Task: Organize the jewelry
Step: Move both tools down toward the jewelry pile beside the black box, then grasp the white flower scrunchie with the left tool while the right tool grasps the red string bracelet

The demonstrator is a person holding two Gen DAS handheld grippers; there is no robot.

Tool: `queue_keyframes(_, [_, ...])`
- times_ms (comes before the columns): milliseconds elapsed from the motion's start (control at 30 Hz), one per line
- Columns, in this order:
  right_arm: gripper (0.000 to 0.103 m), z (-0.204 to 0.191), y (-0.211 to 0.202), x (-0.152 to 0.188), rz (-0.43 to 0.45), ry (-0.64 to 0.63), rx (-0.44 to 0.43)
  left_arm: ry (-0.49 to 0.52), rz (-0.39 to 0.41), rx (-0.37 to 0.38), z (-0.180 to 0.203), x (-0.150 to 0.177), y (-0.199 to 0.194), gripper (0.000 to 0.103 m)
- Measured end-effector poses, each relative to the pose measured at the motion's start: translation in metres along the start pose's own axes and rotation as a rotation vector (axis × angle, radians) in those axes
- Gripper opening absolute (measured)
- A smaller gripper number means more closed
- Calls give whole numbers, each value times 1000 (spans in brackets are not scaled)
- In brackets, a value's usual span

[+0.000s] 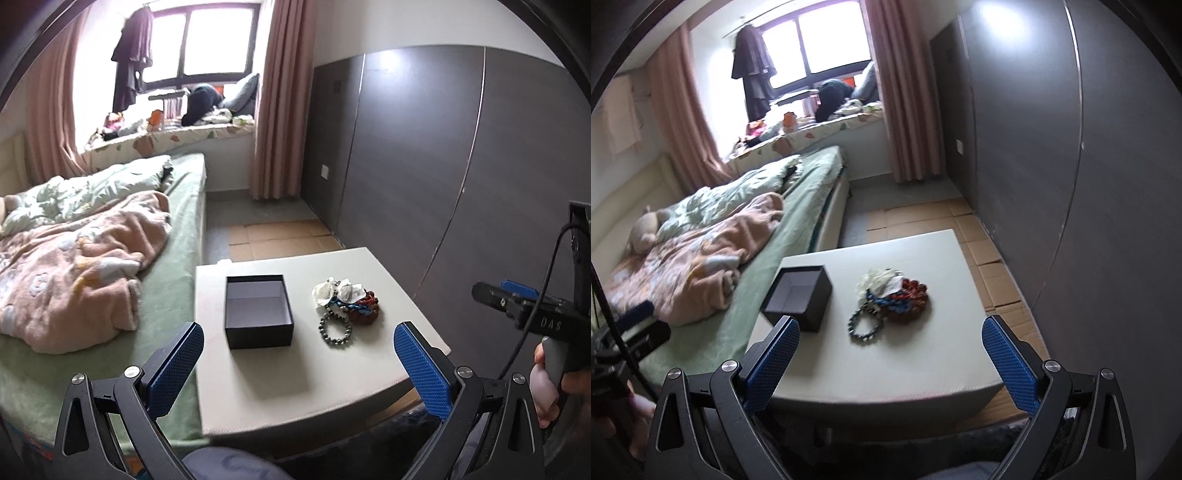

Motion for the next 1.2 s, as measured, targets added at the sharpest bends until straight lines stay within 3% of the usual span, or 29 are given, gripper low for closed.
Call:
queue_keyframes(200, [98,30,38,-14,-37,114,4,6,-70,53,15,-7,52,97])
queue_keyframes(300, [88,41,61,-19,-83,187,1,1,-114,78,21,-11,78,96])
queue_keyframes(433, [88,50,86,-27,-126,263,4,-17,-172,120,30,-17,112,86])
queue_keyframes(700, [74,74,145,-31,-217,481,-5,-45,-363,170,48,-20,198,83])
queue_keyframes(933, [70,85,191,-23,-256,589,-25,-97,-460,160,47,-10,255,82])
queue_keyframes(1067, [61,89,212,-3,-287,647,-51,-127,-490,155,45,4,275,77])
queue_keyframes(1200, [60,98,224,17,-314,715,-62,-115,-543,164,51,24,288,75])
Point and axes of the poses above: each gripper's, at about its wrist camera, not at the fingertips, and y roughly the way its jaws point, z to its right, x to its underside, the point moved 6 cm from there along y, roughly the way its jaws point, and after that the axes turned 8 degrees about z, right-handed, at the moved point
